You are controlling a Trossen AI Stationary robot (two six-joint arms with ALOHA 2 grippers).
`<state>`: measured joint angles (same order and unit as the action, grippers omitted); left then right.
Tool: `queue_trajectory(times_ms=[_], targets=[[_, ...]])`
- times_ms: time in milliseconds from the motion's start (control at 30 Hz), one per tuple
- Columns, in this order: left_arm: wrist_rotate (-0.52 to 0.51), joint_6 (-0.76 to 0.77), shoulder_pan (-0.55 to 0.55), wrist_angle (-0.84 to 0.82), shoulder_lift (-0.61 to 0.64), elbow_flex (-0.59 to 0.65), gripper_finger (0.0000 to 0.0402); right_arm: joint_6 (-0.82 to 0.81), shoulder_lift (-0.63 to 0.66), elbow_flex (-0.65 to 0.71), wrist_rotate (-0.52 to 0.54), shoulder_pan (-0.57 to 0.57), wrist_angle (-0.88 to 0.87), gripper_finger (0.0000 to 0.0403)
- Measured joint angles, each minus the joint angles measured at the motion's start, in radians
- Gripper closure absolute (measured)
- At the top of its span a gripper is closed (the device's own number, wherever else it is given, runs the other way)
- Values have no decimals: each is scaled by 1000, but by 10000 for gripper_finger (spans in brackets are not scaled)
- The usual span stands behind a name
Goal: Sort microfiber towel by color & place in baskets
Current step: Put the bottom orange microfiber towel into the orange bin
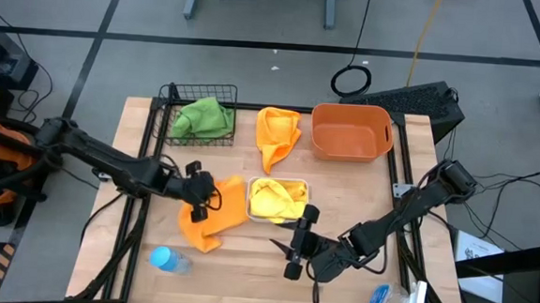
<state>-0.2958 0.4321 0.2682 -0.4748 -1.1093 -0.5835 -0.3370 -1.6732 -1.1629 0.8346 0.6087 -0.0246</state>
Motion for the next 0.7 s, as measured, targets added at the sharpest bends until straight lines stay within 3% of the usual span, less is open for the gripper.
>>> queue_trajectory(times_ms=[267,467,700], targets=[[-21,-105,0,1,151,-120,396,138,-111,0,-1,-40,267,215],[-24,-187,1,3,189,-218,397,215,-154,0,-3,-87,399,207],[-24,-294,1,94,189,-290,397,420,-160,0,-20,-136,527,119]])
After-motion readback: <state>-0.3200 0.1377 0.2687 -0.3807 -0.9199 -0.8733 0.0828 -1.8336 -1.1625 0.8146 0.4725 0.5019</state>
